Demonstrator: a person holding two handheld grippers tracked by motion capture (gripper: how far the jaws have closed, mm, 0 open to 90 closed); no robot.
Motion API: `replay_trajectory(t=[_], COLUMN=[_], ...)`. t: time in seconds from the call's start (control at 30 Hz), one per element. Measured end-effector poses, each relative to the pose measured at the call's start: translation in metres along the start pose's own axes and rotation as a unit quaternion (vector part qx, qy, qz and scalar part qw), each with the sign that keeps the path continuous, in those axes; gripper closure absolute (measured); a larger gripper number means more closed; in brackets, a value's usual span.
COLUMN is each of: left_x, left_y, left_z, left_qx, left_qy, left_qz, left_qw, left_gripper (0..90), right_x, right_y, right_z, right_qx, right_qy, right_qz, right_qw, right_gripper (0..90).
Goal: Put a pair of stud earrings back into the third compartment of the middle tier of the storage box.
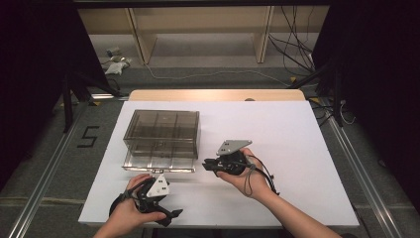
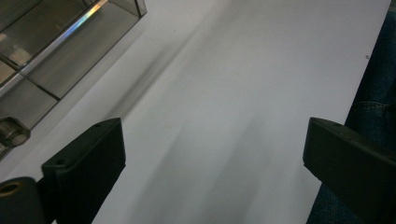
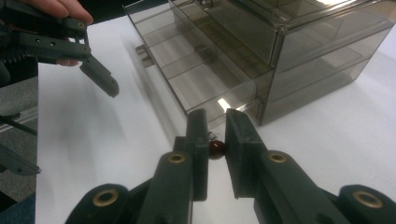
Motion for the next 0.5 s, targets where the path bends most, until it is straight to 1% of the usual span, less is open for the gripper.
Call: replay_trajectory(t=[0.3,0.5], left_x=[0.0,0.0001], left_y=[0.0004,0.0006], left_z=[-0.0002,-0.0007], left_qx=[0.0,0.003], left_qy=[-0.002,0.001], left_qz=[0.001,0.002], left_qw=[1.0,1.0], left_gripper=[5.6,5.6], right_x=[-0.0034,-0.0053], right_y=[-0.0037,-0.0061], right_z=[-0.0033,-0.0054], right_qx=[0.0,0.0], right_qy=[0.005,0.007], right_qz=[-0.003,-0.005], right_qw=[1.0,1.0], right_gripper=[80.5,80.5])
Point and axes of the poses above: each handheld gripper's, and its own axes: y roughly backward along the jaws, z roughly out of its underside, x roughly to its right, the point moved 5 cm from there along -y, roughly forward along the jaws, and after that the axes turned 2 degrees about x, right-handed, at the moved point
